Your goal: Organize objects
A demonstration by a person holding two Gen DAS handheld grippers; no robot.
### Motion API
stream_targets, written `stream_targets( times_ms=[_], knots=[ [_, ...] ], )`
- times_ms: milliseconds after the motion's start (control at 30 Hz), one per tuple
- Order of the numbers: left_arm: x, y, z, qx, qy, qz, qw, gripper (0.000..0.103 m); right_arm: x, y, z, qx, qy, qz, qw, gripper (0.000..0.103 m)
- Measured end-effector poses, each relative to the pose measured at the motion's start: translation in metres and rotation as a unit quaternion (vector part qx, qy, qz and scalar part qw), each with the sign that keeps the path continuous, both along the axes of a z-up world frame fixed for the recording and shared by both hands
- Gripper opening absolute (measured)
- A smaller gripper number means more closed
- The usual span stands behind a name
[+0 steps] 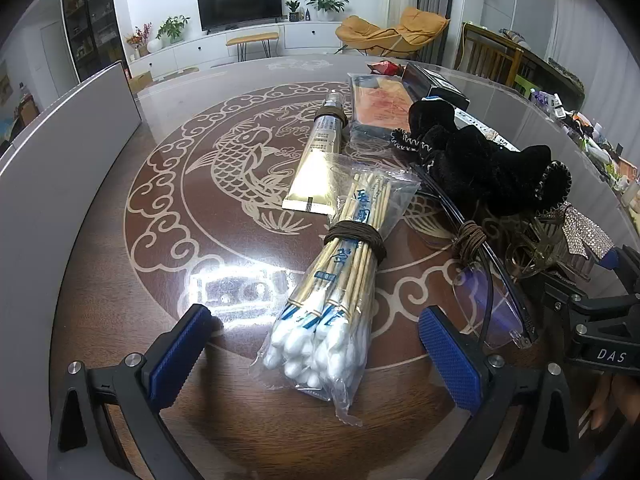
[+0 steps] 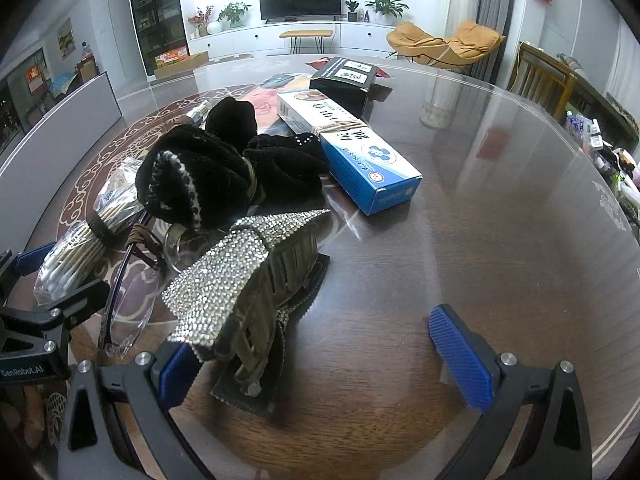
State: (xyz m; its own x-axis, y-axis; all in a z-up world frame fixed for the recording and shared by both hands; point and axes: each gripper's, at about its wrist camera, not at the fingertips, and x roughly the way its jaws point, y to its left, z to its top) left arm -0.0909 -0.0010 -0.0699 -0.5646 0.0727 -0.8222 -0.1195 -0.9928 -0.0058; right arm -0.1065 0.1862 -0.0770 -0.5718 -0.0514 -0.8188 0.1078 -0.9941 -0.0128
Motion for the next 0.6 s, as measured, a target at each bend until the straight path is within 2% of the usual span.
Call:
stream_targets(
  times_ms=[600],
  knots=[
    [-0.0003, -0.0002, -0.0008, 0.0, 0.001, 0.0, 1.0, 0.103, 0.0041, 0.0014, -0.0002, -0.001, 0.001, 0.0, 1.0, 0.103]
  ],
)
